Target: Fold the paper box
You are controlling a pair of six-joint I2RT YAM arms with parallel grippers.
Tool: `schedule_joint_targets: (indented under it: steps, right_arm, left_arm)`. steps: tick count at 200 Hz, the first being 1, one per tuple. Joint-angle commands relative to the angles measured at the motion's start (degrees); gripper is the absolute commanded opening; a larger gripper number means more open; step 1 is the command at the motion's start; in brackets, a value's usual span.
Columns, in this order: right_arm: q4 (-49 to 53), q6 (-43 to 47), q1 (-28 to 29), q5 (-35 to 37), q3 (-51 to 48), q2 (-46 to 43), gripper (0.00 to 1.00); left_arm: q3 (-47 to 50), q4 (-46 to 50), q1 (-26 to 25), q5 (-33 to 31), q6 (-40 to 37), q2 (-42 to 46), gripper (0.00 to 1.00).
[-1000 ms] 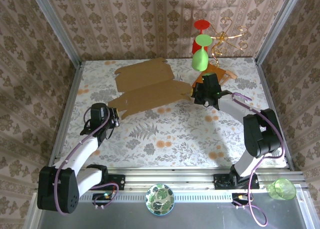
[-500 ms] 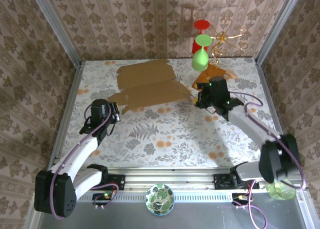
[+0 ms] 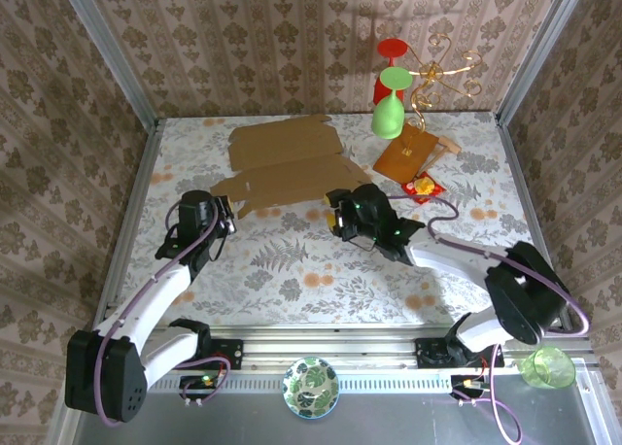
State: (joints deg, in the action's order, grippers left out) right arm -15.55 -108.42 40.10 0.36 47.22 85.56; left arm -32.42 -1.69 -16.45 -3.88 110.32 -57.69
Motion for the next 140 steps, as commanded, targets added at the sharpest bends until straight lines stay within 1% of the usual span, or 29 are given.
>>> schedule_joint_targets:
  steps: [1,27,44,103,111,128,140]
  right_arm:
    - [-7.92,-1.02,0.95,3.8,3.39,3.99,0.5]
    - [-11.32,-1.3,1.07,4.73,5.17,7.31,0.43]
    - [-10.56,-0.61,1.21,4.77,7.1,8.07,0.4]
    - [-10.46,-0.99,1.67,5.69,7.46,9.59,0.24]
    - [-10.79,-0.92,1.57,5.88,7.5,9.88,0.21]
    - [-11.13,-0.43,1.05,5.79,7.83,10.13,0.1]
    - [-10.53,0.54,0.71,5.88,8.34,9.75,0.06]
  left_arm:
    - [-1.77,1.32,-0.28,0.16,1.43,0.29,0.0]
    - [-1.86,1.31,-0.28,0.66,1.37,0.31,0.0]
    - [-1.67,1.44,-0.23,0.76,1.39,0.65,0.0]
    - [-1.68,1.82,-0.1,1.42,1.49,1.33,0.0]
    - [-1.68,2.17,-0.08,1.53,1.39,1.56,0.0]
    - [-1.59,3.06,0.06,1.6,1.29,2.18,0.0]
    - [-1.83,3.71,0.27,1.62,0.26,2.9,0.0]
